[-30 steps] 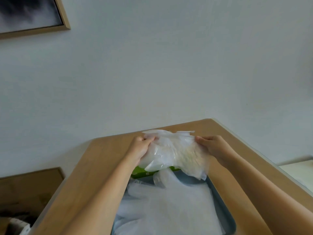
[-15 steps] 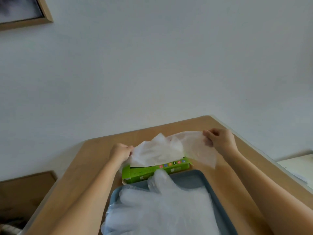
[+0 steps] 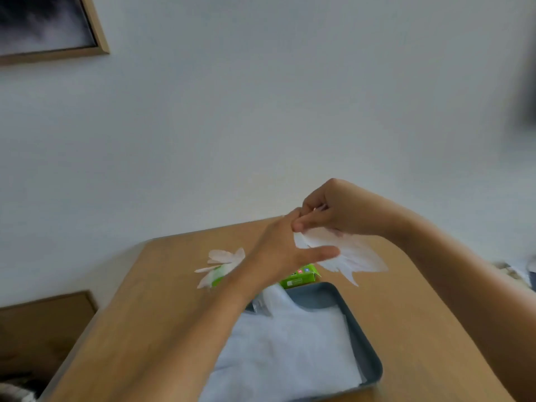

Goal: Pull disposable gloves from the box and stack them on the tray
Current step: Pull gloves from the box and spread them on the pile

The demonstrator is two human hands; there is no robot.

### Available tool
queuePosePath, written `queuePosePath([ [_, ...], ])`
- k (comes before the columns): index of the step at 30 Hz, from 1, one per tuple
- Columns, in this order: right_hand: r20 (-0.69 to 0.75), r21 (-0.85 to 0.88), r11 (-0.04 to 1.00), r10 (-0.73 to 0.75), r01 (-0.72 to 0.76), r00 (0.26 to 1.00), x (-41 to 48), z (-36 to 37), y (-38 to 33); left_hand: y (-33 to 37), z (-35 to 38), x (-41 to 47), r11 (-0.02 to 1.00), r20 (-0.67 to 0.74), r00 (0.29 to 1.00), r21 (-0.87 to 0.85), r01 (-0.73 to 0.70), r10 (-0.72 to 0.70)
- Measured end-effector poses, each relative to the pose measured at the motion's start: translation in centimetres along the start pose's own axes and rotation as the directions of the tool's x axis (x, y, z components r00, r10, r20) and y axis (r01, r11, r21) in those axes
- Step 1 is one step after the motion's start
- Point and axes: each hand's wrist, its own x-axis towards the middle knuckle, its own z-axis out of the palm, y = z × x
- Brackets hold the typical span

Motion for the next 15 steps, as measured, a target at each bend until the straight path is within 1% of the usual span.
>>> queuePosePath([
  [2,0.055,0.012,1.0,-0.003,0.003,0.999,-1.1,-0.6,-1.5,0.9,0.3,-0.7,0.999,-0.125,0.991,0.007,-0.048,0.048],
  [3,0.082,-0.01,1.0,0.001,0.0,0.997,-1.8,-1.0,-2.0,0.7,0.4,-0.9,0.998,-0.172,0.983,0.033,-0.061,0.066],
  [4,0.107,-0.06,0.998,0.009,-0.003,0.994,-2.3,-1.3,-2.2,0.7,0.3,-1.2,0.997,-0.187,0.98,0.047,-0.053,0.061],
  [5,0.116,-0.128,0.992,0.019,-0.004,0.993,-2.9,-1.6,-2.4,0.8,0.2,-1.7,0.999,-0.168,0.985,0.033,-0.023,0.029],
  [7,0.06,-0.251,0.968,0.022,-0.007,0.998,-3.6,-1.8,-2.4,0.8,-0.4,-2.7,0.999,-0.083,0.996,0.004,0.032,-0.032],
  [8,0.009,-0.285,0.958,0.015,-0.011,1.0,-3.7,-1.9,-2.3,0.7,-0.6,-3.3,0.997,-0.058,0.996,-0.04,0.061,-0.063],
  [10,-0.081,-0.3,0.953,0.01,-0.034,0.997,-4.0,-1.5,-2.2,0.4,-1.3,-4.4,0.971,-0.022,0.99,-0.197,0.133,-0.14],
  [11,-0.118,-0.26,0.964,0.027,-0.057,0.993,-4.1,-1.2,-2.2,0.0,-1.7,-4.8,0.95,-0.007,0.983,-0.256,0.177,-0.185],
  [13,-0.156,-0.082,0.993,0.075,-0.089,0.985,-4.4,-0.1,-2.5,-0.6,-2.7,-5.9,0.91,0.038,0.967,-0.329,0.251,-0.253],
  [15,-0.172,0.079,0.99,0.126,-0.114,0.977,-4.6,1.3,-3.0,-1.4,-3.8,-7.1,0.857,0.081,0.953,-0.419,0.3,-0.293],
])
